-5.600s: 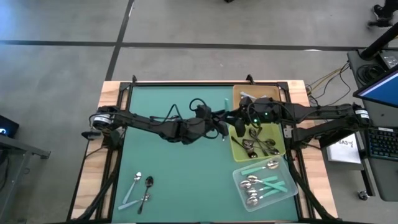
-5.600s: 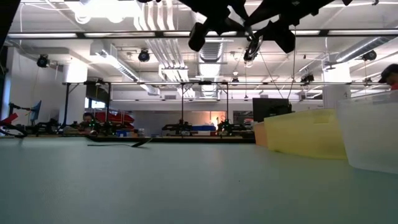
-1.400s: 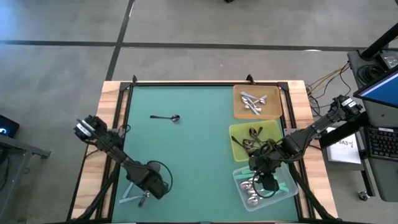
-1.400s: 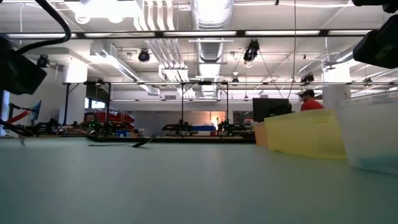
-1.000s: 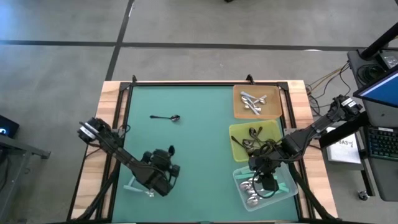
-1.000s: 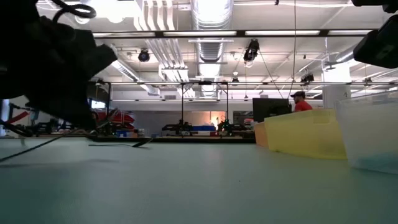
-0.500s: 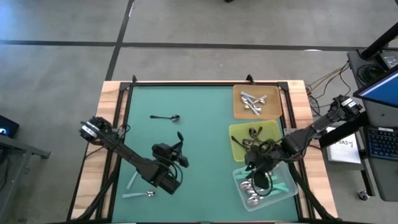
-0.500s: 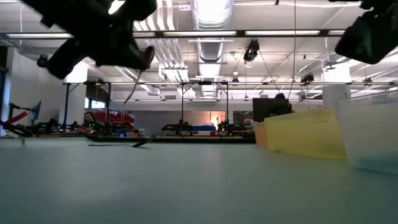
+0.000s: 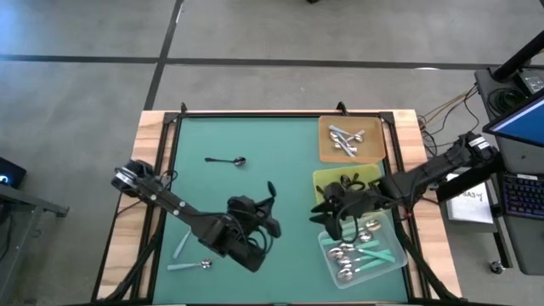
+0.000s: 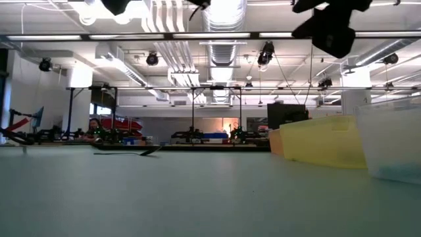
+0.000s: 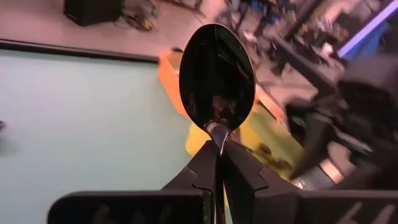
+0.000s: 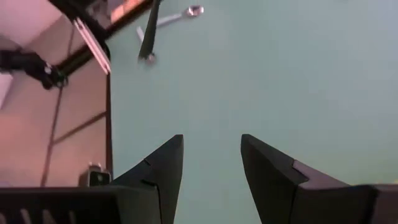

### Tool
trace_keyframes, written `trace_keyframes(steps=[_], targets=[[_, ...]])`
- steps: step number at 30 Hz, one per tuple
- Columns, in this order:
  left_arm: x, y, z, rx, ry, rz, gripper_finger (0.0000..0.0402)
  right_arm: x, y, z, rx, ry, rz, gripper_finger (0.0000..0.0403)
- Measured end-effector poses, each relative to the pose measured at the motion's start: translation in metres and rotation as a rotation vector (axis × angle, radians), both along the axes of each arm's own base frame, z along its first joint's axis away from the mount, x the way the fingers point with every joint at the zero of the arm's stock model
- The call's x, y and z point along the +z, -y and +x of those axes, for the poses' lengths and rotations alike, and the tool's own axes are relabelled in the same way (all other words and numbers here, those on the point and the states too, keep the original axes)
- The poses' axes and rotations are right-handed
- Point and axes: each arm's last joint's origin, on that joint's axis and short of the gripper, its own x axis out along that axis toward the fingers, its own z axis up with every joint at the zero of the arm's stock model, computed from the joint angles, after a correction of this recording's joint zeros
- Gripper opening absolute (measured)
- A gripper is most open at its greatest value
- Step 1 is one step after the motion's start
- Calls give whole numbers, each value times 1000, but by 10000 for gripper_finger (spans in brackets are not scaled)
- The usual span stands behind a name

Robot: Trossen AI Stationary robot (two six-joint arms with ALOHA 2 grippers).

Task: Sort silverware by color (type)
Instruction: Put the black spoon into the yellow bin

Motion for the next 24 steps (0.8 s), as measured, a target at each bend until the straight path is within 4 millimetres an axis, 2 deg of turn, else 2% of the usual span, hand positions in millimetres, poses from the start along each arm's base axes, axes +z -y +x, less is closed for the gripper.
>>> trace_keyframes(steps=[6, 11, 19, 24], targets=[[5, -3, 32, -53, -65, 10, 1, 4, 12, 8, 2, 38, 57, 153], [7, -10, 50, -31, -61, 22, 1, 9, 13, 11, 9, 95, 65, 153], [21, -23, 80, -39, -18, 48, 1, 16, 13, 16, 56, 206, -60, 153], [27, -26, 87, -69, 7, 57, 1, 16, 16, 17, 23, 217, -152, 153]])
